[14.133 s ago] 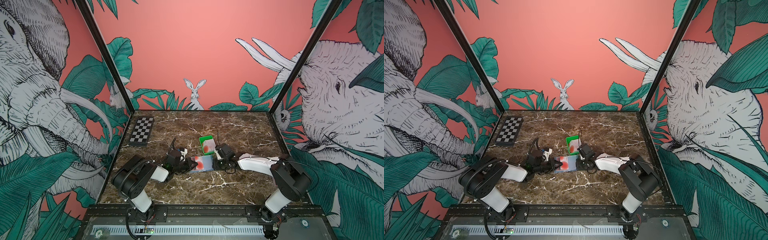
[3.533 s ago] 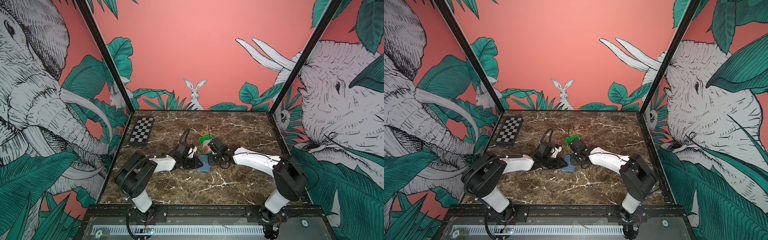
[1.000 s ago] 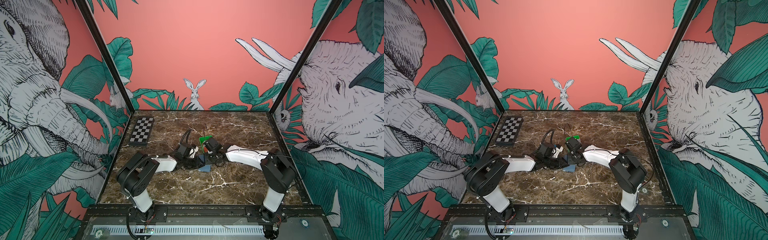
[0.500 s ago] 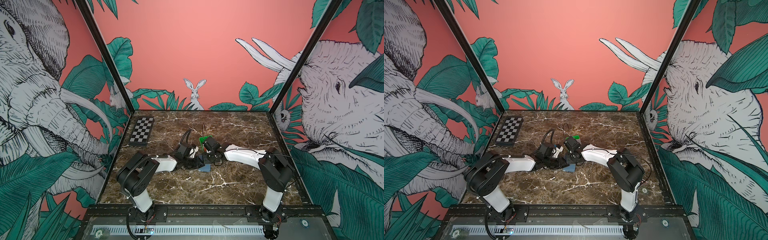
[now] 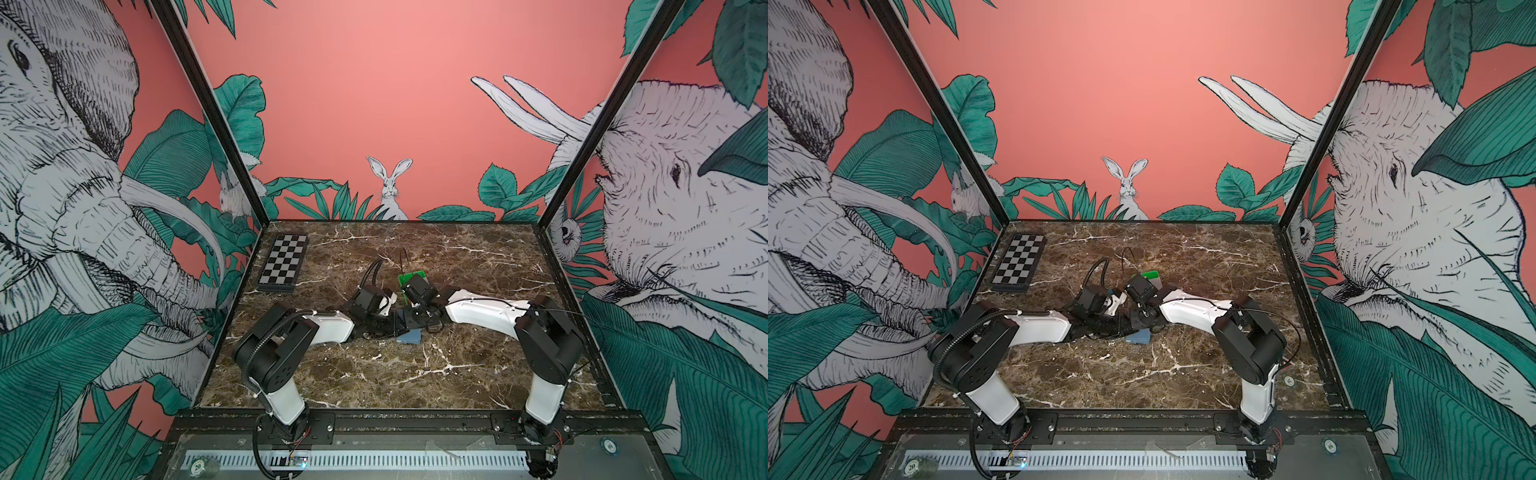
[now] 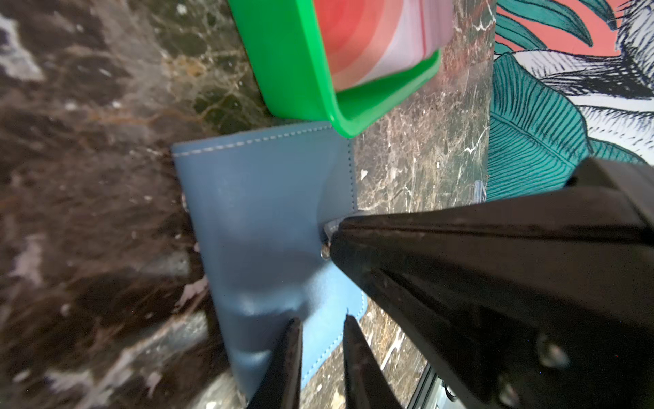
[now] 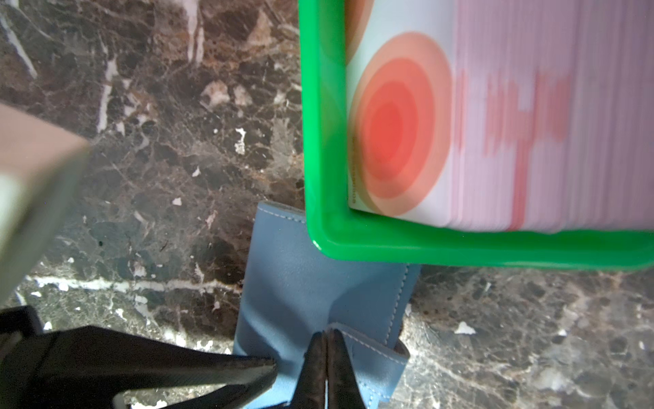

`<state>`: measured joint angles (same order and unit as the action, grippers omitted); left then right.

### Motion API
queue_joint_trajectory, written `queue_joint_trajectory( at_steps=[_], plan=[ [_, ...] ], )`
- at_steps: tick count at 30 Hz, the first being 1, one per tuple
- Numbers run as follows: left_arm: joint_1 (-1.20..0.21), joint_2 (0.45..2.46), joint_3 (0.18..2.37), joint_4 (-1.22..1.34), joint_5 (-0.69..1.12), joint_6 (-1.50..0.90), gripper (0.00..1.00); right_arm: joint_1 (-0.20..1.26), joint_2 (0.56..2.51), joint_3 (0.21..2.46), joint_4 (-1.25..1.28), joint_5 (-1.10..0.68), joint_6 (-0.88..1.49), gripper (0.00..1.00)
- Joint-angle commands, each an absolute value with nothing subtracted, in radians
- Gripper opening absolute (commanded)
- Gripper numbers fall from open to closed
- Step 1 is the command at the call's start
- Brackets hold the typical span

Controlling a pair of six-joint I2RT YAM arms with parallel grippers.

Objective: Insert credit cards into a card holder
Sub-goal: Close the button on the card holder.

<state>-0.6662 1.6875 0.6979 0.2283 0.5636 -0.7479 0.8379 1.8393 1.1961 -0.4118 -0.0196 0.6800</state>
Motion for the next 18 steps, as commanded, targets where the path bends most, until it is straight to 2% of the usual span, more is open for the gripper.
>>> queue_joint_trajectory(
  at_steps=[1,18],
  plan=[
    [-0.677,1.709,0.693,0.176,0.544,-0.739,0.23,0.858,1.861,1.185,-0.463,-0.027,0.680,0.00],
    [-0.677,1.704,0.676,0.183,0.537,-0.746,0.22,0.876,1.897,1.183,-0.503,0.015,0.696,0.00]
  ],
)
